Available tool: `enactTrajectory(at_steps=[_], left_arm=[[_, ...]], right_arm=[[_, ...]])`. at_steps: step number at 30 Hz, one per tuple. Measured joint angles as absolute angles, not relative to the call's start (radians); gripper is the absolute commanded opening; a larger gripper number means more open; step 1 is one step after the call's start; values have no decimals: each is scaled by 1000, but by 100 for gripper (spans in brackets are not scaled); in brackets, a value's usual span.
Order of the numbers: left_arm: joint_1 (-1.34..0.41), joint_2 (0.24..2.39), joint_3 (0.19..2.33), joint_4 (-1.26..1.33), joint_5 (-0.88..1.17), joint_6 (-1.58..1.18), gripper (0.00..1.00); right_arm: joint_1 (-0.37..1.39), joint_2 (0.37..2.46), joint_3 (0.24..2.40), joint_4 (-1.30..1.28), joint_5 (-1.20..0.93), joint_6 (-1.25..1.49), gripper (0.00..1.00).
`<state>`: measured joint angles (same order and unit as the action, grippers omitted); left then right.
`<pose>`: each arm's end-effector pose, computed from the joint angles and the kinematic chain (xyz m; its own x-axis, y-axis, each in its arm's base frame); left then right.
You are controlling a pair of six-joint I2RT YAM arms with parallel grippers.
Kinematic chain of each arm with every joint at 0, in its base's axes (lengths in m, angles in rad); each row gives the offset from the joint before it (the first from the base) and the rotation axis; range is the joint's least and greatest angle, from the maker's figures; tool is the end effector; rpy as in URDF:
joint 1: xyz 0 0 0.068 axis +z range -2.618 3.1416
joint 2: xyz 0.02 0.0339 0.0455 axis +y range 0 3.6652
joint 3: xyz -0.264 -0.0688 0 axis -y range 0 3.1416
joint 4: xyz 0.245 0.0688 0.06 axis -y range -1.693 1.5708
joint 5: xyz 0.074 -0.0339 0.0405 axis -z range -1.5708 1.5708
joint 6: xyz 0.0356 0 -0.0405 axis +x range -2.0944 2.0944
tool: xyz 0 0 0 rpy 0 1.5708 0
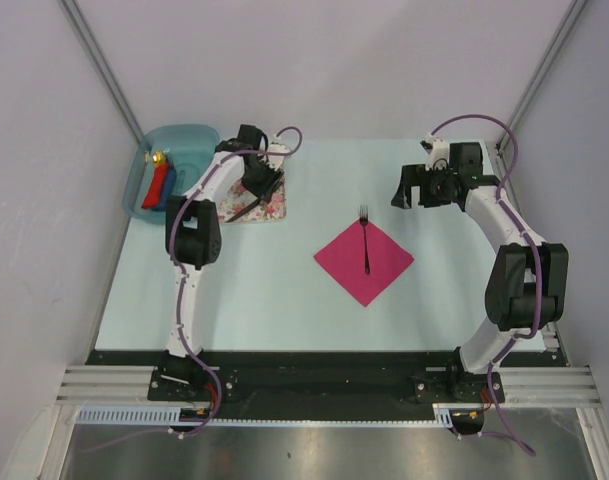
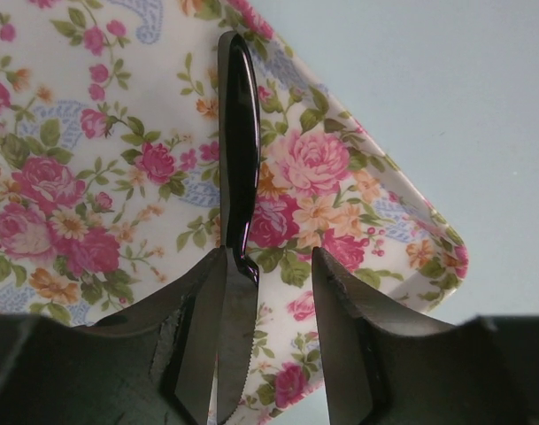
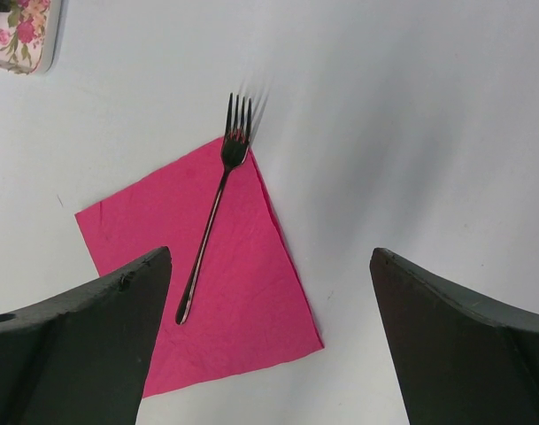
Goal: Place the utensils on the paper napkin and roll it up
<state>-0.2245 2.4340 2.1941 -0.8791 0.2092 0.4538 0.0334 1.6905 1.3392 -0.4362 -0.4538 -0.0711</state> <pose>0.5057 -0.1231 0.1873 -0.6541 0.5892 -0.4743 0.6597 0.7512 0.0235 0.3763 0.0282 0.2725 -0.6823 -0.0867 -0.7259 -0.3886 0.8840 0.2597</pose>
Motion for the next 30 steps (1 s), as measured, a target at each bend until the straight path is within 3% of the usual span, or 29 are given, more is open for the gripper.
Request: enactTrajectory(at_steps=[17,30], left_arm=[[-194,2482,2204,-839,201,446,36],[-185,2491,2224,-841,219,453,0]], right_arm=[[61,1691,1339,-436,-435,-60,100],[60,1692,1339,-436,-424,-56,100]])
